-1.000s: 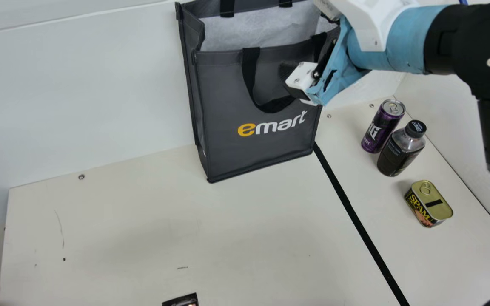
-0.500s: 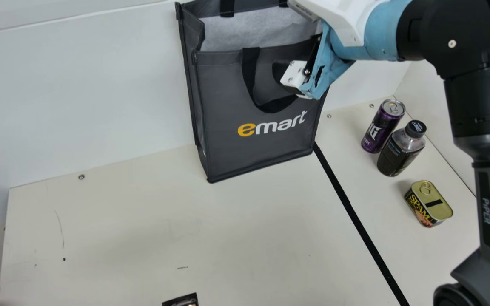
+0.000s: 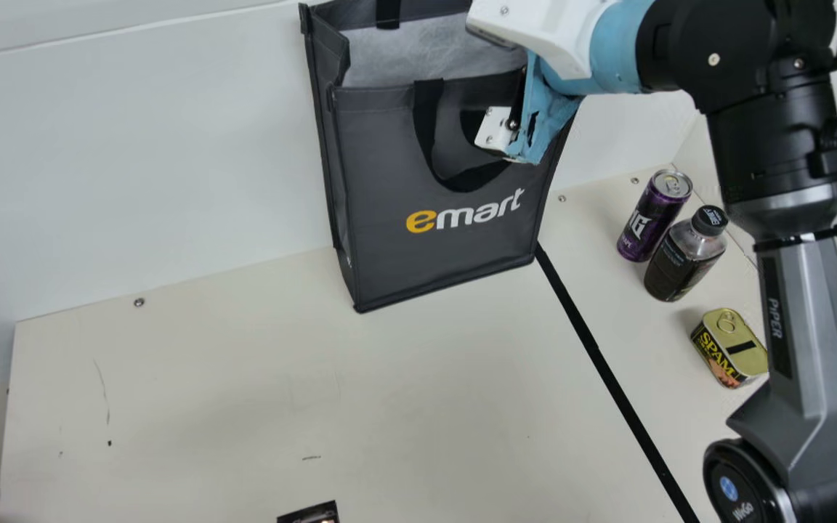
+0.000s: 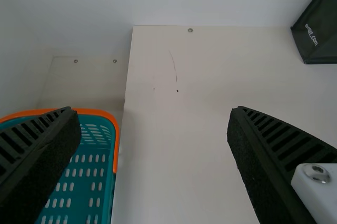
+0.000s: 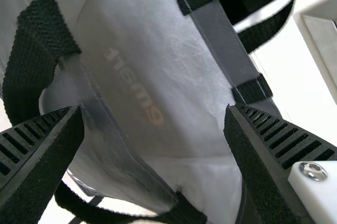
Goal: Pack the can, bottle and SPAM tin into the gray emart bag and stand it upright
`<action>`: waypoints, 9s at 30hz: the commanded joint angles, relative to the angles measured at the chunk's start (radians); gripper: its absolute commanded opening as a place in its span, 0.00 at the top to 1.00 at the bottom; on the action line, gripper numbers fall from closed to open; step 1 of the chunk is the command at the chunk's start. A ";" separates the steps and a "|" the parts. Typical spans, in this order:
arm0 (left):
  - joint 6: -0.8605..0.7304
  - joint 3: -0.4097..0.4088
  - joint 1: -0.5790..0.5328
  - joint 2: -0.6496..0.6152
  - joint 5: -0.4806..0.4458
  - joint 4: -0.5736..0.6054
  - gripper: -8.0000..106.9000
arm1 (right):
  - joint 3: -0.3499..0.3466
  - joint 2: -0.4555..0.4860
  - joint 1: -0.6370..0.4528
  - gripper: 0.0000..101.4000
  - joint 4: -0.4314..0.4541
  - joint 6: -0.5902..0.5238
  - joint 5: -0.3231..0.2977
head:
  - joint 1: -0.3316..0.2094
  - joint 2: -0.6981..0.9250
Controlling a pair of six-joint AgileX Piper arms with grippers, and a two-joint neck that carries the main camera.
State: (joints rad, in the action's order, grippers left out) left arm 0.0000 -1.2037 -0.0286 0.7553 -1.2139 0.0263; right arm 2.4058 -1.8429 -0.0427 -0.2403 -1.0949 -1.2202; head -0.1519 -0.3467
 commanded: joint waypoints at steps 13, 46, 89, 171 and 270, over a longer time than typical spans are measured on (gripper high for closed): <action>0.000 0.000 0.000 0.000 0.000 0.000 0.15 | -0.041 -0.038 0.012 0.06 -0.027 -0.116 0.000 | -0.023 -0.002; 0.000 0.000 0.000 0.000 0.000 0.000 0.15 | -0.193 0.024 0.000 1.00 -0.055 -0.189 0.000 | -0.023 -0.002; 0.000 0.000 0.000 0.000 0.000 0.000 0.15 | -0.518 0.497 0.145 1.00 0.047 -0.085 0.000 | -0.023 -0.002; 0.000 0.000 0.000 0.000 0.000 0.000 0.15 | -0.886 0.802 0.498 0.06 0.166 0.294 0.000 | -0.023 -0.002; 0.000 0.000 0.000 0.000 0.000 0.000 0.15 | -0.499 0.545 -0.590 0.06 -0.177 0.516 0.000 | -0.023 -0.002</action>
State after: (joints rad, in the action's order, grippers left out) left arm 0.0000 -1.2037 -0.0286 0.7553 -1.2139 0.0263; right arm 1.9131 -1.2964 -0.6287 -0.4202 -0.5762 -1.2189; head -0.1519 -0.3482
